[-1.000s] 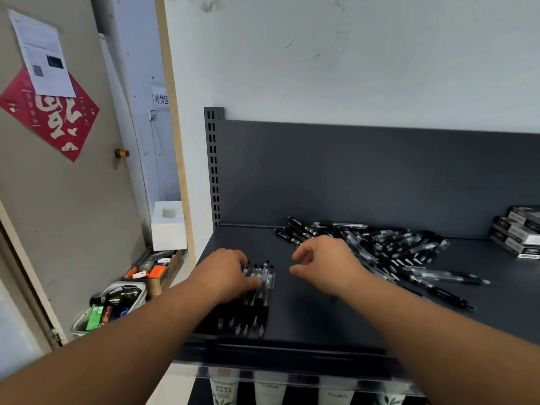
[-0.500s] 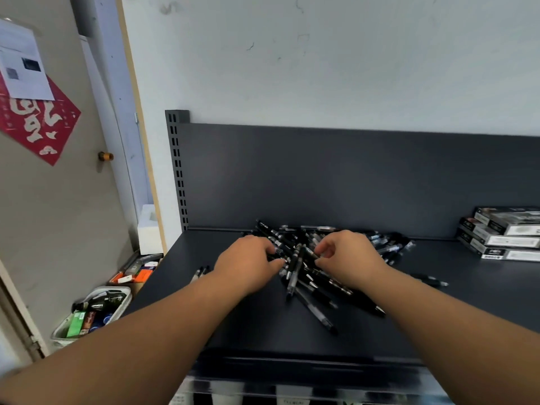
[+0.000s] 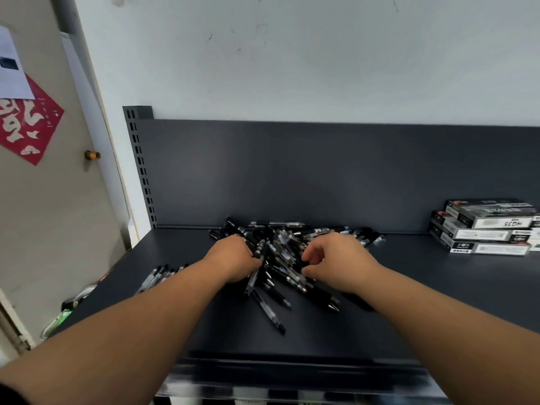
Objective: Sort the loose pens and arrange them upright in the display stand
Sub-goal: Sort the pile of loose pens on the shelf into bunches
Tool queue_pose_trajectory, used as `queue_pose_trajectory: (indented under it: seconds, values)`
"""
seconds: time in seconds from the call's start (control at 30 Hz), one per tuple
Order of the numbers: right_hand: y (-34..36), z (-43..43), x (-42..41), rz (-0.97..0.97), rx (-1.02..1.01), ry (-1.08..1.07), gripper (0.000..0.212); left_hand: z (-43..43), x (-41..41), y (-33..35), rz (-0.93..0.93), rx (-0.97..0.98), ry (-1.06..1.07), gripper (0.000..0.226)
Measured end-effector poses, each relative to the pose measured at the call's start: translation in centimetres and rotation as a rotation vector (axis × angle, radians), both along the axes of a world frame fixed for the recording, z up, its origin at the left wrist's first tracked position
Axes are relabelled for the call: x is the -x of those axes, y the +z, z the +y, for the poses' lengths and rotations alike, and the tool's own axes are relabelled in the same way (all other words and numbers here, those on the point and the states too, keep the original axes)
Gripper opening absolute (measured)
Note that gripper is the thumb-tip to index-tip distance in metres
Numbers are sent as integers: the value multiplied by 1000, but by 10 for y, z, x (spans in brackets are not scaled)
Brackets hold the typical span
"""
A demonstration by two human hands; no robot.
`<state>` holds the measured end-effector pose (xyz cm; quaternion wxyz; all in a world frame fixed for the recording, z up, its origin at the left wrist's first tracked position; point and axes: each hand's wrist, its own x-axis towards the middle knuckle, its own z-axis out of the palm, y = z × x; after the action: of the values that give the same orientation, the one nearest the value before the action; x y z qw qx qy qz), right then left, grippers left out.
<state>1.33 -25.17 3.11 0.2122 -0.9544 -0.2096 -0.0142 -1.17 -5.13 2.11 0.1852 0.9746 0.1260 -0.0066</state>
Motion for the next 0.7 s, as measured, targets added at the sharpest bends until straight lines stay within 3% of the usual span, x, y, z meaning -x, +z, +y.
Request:
queue_pose_trajectory:
  seconds: [0.2,0.43,0.6,0.7]
  values:
    - [-8,1,15,4,245,45,21,-6,3,0,-109,99,78,18]
    - [-11,3,17,-99,295,38,23,-7,10,-2,-364,315,80,13]
    - [-16,0,21,-125,291,83,24,-7,13,-2,-157,110,10,24]
    - [-12,-4,21,-42,182,78,27,-13,15,-1,-107,69,17,20]
